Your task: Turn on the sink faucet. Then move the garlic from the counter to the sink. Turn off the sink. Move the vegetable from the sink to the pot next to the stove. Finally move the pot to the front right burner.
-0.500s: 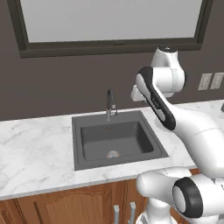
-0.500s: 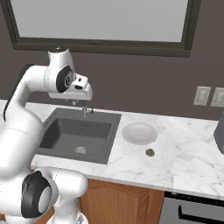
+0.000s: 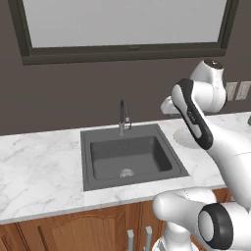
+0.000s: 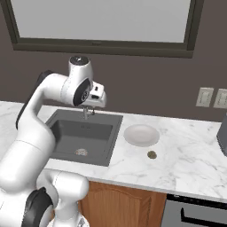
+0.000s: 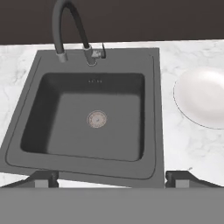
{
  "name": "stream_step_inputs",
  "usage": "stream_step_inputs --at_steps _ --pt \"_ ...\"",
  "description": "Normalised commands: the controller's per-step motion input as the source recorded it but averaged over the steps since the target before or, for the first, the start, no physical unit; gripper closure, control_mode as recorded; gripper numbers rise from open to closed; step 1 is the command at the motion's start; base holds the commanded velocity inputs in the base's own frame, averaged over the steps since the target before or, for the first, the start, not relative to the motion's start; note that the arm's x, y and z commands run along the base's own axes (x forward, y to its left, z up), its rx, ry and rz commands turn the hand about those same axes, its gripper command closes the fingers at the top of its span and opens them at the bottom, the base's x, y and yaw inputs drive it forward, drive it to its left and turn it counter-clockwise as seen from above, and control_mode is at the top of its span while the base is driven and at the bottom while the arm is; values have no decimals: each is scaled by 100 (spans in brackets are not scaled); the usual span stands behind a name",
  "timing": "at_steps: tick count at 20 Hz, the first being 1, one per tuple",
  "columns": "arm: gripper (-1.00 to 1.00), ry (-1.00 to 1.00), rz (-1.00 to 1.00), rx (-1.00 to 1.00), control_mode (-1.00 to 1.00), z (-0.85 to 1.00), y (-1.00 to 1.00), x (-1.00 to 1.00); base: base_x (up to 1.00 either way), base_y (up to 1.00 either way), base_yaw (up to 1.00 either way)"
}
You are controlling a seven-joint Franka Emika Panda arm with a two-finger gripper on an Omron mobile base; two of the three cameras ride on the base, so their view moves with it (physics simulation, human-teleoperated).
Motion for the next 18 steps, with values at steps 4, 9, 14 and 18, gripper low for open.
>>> stream_step_inputs --at_steps 4,9,14,18 --pt "-100 -7 14 9 -100 -35 -33 7 0 0 0" --pt "-100 -1 15 4 -100 -22 -22 16 0 0 0" --pt "-100 0 4 1 -100 -3 -3 2 0 0 0" --pt "-100 1 0 0 -100 0 -1 4 0 0 0"
